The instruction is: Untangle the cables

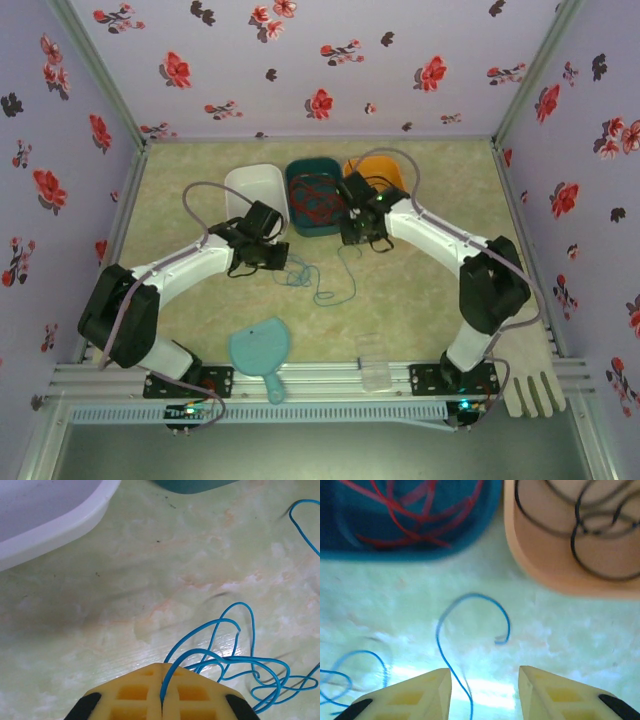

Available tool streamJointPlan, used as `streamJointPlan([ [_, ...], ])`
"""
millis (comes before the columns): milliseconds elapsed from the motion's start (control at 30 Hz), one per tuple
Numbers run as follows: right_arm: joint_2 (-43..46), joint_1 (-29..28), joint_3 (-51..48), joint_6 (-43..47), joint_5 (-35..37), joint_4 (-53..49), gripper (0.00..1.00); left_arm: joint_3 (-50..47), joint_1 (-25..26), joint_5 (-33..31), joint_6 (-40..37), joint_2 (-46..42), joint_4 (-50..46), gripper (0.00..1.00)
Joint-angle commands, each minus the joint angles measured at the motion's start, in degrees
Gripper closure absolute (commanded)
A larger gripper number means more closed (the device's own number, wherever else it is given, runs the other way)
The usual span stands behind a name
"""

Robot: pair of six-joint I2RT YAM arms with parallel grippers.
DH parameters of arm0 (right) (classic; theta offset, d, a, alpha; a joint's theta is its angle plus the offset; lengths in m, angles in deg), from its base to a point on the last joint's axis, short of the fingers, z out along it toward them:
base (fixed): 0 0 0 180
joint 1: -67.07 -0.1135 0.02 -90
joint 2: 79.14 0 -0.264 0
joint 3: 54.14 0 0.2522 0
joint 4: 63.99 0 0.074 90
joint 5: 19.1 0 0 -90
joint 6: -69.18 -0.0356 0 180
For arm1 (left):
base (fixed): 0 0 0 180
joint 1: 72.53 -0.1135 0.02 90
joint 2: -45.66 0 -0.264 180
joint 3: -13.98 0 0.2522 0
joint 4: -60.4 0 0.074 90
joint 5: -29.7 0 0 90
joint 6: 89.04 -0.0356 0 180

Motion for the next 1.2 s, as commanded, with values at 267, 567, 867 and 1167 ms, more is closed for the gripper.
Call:
streamJointPlan([
  [267,-5.25,-5.54,-6.06,-5.07,3.13,10.13,0.58,-1.74,-0.34,2.85,2.29,1.44,2.18,0.94],
  [567,-11.39,-5.92,-3.83,-3.26,3.44,11.03,0.65,-2.36,-0.39,3.48,2.86,2.92,3.11,0.94],
  [867,-5.12,-5.47,-6.02,-4.05,14.80,5.70,0.98,-3.05,-0.39,3.30,2.65,2.48,3.30,0.94],
  [1167,7.48,-4.66,-9.49,-5.12,23.51,0.90,1.00,-4.04,-0.37,2.86,2.72,2.82,3.48,1.00],
])
